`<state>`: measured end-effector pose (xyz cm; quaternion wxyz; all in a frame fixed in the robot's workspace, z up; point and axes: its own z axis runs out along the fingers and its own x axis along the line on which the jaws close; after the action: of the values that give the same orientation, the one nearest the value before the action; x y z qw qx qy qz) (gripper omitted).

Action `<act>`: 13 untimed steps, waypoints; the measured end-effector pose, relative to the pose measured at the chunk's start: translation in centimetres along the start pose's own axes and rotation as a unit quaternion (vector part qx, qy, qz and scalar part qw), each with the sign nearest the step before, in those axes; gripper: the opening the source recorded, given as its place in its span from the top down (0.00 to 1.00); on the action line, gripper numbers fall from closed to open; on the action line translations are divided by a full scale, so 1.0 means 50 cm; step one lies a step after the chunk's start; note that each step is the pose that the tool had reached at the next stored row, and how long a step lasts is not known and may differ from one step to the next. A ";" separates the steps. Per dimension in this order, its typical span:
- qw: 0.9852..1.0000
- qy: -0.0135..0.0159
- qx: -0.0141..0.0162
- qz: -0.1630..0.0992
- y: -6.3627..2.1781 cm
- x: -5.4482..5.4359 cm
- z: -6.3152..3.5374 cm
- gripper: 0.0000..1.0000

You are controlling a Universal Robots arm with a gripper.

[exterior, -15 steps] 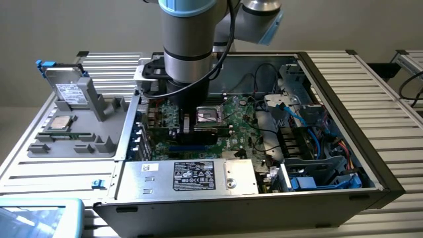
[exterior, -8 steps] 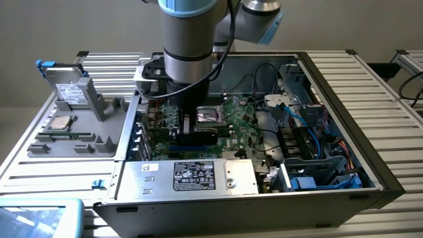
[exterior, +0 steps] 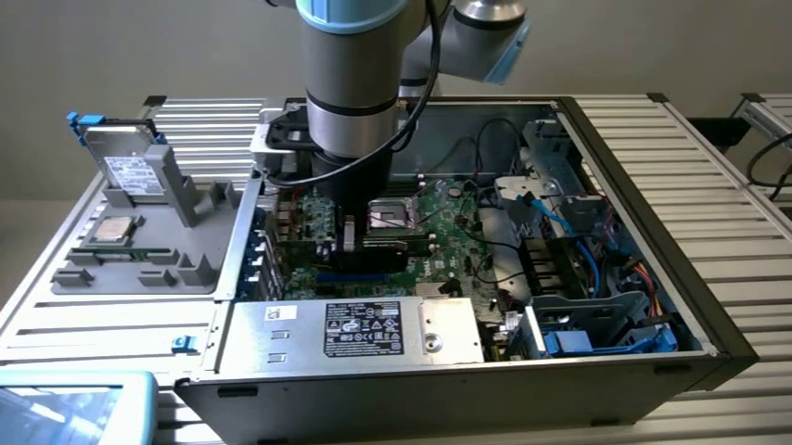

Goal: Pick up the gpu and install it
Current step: 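Insert the gpu into the slot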

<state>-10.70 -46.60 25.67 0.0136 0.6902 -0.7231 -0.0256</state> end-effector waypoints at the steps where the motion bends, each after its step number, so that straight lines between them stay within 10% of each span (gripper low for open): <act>1: 1.000 0.000 0.000 0.000 0.000 0.000 0.000 0.72; 13: 1.000 0.000 0.000 0.000 0.000 -0.005 0.002 0.72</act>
<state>-10.69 -46.33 25.57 0.0136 0.6901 -0.7231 -0.0257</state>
